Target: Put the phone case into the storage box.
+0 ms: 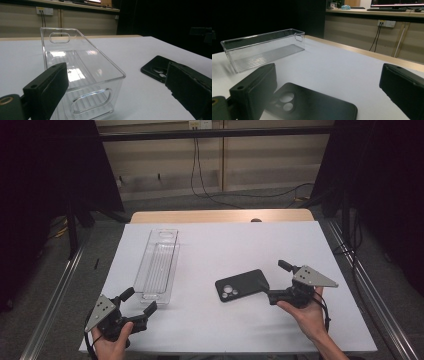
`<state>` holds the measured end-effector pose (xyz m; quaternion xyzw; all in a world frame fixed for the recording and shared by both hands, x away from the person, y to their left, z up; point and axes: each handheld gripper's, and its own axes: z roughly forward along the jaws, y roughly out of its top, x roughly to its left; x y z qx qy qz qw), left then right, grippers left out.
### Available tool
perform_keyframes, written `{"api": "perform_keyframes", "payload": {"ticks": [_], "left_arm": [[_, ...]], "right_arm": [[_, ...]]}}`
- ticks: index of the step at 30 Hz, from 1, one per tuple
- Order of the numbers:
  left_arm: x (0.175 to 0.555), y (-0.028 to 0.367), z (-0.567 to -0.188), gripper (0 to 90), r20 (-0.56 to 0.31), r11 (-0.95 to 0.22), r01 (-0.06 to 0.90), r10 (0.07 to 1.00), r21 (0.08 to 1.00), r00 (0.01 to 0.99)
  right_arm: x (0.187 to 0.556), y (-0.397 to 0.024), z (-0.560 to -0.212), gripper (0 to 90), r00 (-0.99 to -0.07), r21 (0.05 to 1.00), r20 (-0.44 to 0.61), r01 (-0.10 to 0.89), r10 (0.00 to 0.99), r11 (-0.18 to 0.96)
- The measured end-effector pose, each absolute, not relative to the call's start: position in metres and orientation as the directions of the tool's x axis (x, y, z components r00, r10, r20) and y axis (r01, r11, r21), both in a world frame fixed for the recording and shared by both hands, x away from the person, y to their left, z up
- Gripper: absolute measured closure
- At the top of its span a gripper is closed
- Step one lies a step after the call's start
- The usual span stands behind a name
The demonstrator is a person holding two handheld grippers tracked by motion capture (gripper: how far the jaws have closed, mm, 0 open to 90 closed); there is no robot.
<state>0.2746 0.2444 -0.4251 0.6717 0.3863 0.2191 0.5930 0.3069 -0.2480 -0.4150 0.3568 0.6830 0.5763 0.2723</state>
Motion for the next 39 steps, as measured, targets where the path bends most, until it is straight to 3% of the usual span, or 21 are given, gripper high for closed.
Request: {"api": "perform_keyframes", "payload": {"ticks": [30, 35, 39], "left_arm": [[0.277, 0.248, -0.426, 4.5, -0.180, 0.014, 0.274, 0.786, 0.962, 0.592], [0.277, 0.248, -0.426, 4.5, -0.180, 0.011, 0.277, 0.785, 0.961, 0.593], [0.278, 0.247, -0.427, 4.7, -0.184, 0.008, 0.283, 0.778, 0.959, 0.600]], "right_arm": [[0.372, -0.224, -0.406, 2.8, -0.571, 0.986, 0.042, 0.157, 0.820, 0.059], [0.381, -0.223, -0.410, 5.7, -0.567, 0.985, 0.057, 0.168, 0.821, 0.048], [0.391, -0.218, -0.415, 15.1, -0.578, 0.982, 0.056, 0.180, 0.814, 0.060]]}}
